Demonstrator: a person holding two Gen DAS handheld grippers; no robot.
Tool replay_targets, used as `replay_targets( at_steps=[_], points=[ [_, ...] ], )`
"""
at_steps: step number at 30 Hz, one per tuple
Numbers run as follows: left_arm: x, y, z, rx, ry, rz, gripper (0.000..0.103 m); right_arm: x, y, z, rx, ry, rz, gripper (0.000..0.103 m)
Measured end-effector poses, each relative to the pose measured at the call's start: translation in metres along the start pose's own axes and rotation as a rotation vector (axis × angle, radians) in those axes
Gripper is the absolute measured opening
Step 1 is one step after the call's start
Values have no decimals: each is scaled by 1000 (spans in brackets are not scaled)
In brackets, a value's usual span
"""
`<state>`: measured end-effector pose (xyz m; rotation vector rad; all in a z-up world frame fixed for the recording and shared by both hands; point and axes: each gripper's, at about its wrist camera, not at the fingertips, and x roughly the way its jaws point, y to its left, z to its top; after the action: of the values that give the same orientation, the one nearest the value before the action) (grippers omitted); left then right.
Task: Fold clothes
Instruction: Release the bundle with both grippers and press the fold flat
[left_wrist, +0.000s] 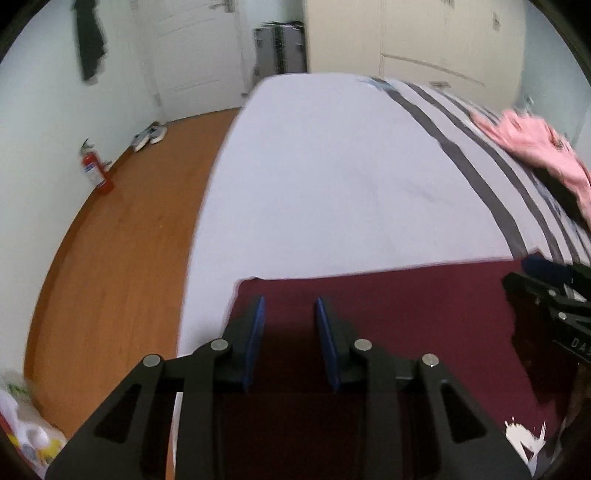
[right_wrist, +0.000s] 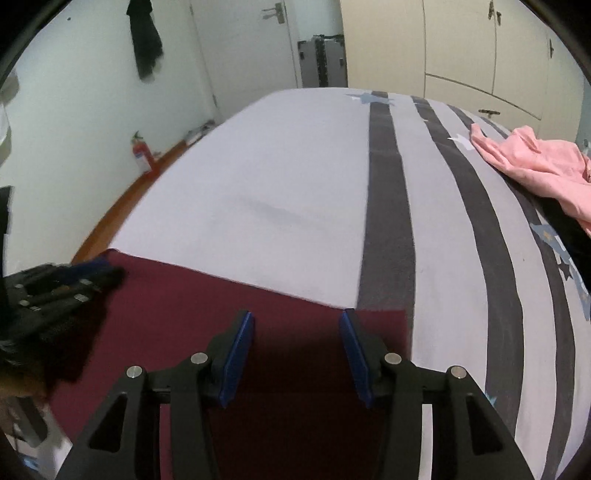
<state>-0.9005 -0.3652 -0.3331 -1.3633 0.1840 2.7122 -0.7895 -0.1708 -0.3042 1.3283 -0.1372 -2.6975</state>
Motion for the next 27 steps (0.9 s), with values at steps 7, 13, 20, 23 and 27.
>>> replay_targets(
  at_steps=[7,13,20,23,27],
  points=[
    [16,61,-10,-118,112,181,13,9,-36,3,70,7,-50,53],
    [-34,64,-16,-120,-70,59,13,-18,-42,13,69,-78,-48,52],
    [0,-11,13,72,62,-47,13,-4,-8,20,13,-15,33,52],
    [16,-10,18,75,121,62,14,11,-10,12,37,47,1,44],
    [23,47,9,-139,191,180,10,12,-35,15,117,44,-39,40]
  ],
)
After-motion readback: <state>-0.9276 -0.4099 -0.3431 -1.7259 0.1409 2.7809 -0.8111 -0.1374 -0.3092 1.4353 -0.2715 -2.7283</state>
